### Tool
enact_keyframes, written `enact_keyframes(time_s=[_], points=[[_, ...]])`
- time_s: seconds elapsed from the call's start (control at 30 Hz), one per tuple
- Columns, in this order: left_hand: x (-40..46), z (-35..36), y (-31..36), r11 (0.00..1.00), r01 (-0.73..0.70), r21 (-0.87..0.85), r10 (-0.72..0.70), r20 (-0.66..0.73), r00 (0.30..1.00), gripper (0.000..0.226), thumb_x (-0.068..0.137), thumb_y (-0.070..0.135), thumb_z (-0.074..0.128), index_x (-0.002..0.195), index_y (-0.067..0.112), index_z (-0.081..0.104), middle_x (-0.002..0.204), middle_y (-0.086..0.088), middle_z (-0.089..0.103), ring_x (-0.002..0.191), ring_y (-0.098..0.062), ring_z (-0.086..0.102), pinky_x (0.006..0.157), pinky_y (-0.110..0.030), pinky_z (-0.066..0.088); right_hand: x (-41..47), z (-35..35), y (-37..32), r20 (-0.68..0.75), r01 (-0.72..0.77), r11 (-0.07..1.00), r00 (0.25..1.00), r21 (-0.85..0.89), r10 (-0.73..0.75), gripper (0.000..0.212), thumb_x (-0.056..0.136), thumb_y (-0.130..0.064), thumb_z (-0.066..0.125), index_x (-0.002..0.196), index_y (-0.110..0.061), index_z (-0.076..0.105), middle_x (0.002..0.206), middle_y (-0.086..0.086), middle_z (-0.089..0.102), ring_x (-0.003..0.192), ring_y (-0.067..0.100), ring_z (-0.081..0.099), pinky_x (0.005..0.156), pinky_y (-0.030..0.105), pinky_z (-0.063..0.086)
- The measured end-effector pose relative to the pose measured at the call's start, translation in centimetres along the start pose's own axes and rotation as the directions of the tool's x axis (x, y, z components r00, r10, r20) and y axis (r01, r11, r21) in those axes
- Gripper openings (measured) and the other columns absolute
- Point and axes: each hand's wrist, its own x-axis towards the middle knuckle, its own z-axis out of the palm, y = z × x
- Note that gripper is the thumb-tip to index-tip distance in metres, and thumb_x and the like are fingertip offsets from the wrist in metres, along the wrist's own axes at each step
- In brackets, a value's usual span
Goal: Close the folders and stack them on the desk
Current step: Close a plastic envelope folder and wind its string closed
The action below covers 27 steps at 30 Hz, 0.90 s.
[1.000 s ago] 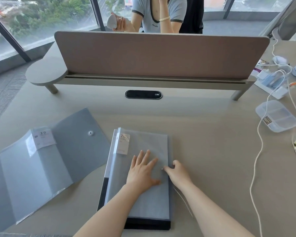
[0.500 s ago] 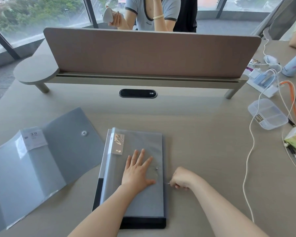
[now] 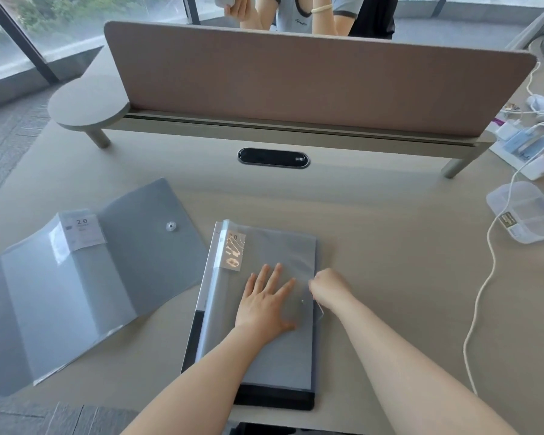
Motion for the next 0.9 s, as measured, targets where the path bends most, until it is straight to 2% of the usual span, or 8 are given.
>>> enact_keyframes(time_s=[0.13, 0.27, 0.37, 0.43, 0.6, 0.73, 0.9], points=[[0.0, 0.3, -0.1, 1.0, 0.004, -0.029, -0.005, -0.012, 1.0, 0.098, 0.079, 0.061, 0.065, 0.155, 0.036, 0.009, 0.166, 0.005, -0.013, 0.152, -0.021, -0.016, 0.122, -0.042, -0.01, -0.9, 1.4, -1.5, -0.117, 0.165, 0.972, 0.976, -0.168, -0.185, 0.028, 0.094, -0.022, 0.046, 0.094, -0.007, 0.07, 0.104, 0.016, 0.072, 0.102, 0.033, 0.066, 0.078, 0.031, 0.048], [0.0, 0.4, -0.3, 0.998, -0.001, -0.064, -0.001, -0.037, 0.999, 0.1, 0.076, 0.059, 0.067, 0.155, 0.028, 0.014, 0.167, 0.006, -0.006, 0.153, -0.022, -0.012, 0.123, -0.041, -0.006, -1.8, 3.2, -1.5, -0.029, 0.307, 0.915, 0.945, -0.26, -0.326, 0.026, 0.089, -0.018, 0.044, 0.091, -0.01, 0.068, 0.103, 0.016, 0.072, 0.1, 0.036, 0.065, 0.076, 0.035, 0.048], [-0.1, 0.5, -0.5, 0.997, -0.004, -0.076, 0.0, -0.053, 0.999, 0.094, 0.081, 0.056, 0.06, 0.156, 0.025, 0.013, 0.167, 0.006, -0.005, 0.153, -0.021, -0.01, 0.122, -0.039, -0.007, -3.0, 4.0, -1.0, 0.014, 0.35, 0.882, 0.931, -0.314, -0.365, 0.026, 0.086, -0.018, 0.044, 0.096, -0.01, 0.067, 0.107, 0.017, 0.071, 0.102, 0.037, 0.064, 0.077, 0.037, 0.05], [-0.2, 0.6, -0.5, 0.998, 0.004, -0.068, -0.008, -0.055, 0.998, 0.089, 0.085, 0.054, 0.054, 0.157, 0.025, 0.01, 0.167, 0.006, -0.006, 0.153, -0.02, -0.012, 0.123, -0.038, -0.008, -3.6, 4.3, -0.3, 0.018, 0.367, 0.873, 0.924, -0.322, -0.382, 0.024, 0.086, -0.018, 0.044, 0.092, -0.01, 0.065, 0.106, 0.017, 0.071, 0.101, 0.037, 0.064, 0.074, 0.036, 0.048], [-0.2, 0.6, -0.5, 0.998, 0.011, -0.062, -0.014, -0.05, 0.999, 0.095, 0.082, 0.063, 0.054, 0.157, 0.027, 0.008, 0.166, 0.007, -0.008, 0.153, -0.019, -0.013, 0.123, -0.038, -0.008, -4.3, 3.9, 2.1, -0.013, 0.324, 0.92, 0.942, -0.222, -0.335, 0.019, 0.087, -0.021, 0.045, 0.07, -0.017, 0.053, 0.093, 0.016, 0.07, 0.089, 0.037, 0.063, 0.062, 0.031, 0.036], [-0.1, 0.4, -0.6, 0.999, 0.009, -0.031, -0.01, -0.031, 0.999, 0.105, 0.078, 0.065, 0.062, 0.157, 0.028, 0.004, 0.166, 0.008, -0.013, 0.152, -0.018, -0.015, 0.123, -0.038, -0.009, -4.2, 2.9, 3.2, -0.04, 0.244, 0.951, 0.966, -0.191, -0.256, 0.033, 0.088, -0.021, 0.046, 0.057, -0.017, 0.038, 0.074, 0.009, 0.059, 0.072, 0.031, 0.051, 0.06, 0.031, 0.035], [-0.2, 0.3, -0.5, 1.0, 0.015, -0.02, -0.015, -0.035, 0.999, 0.108, 0.076, 0.068, 0.062, 0.157, 0.029, 0.002, 0.166, 0.008, -0.013, 0.152, -0.018, -0.016, 0.122, -0.037, -0.009, -3.2, 1.6, 3.4, -0.073, 0.168, 0.971, 0.981, -0.171, -0.182, 0.027, 0.089, -0.022, 0.046, 0.062, -0.02, 0.046, 0.088, 0.009, 0.069, 0.08, 0.031, 0.057, 0.063, 0.029, 0.036]])
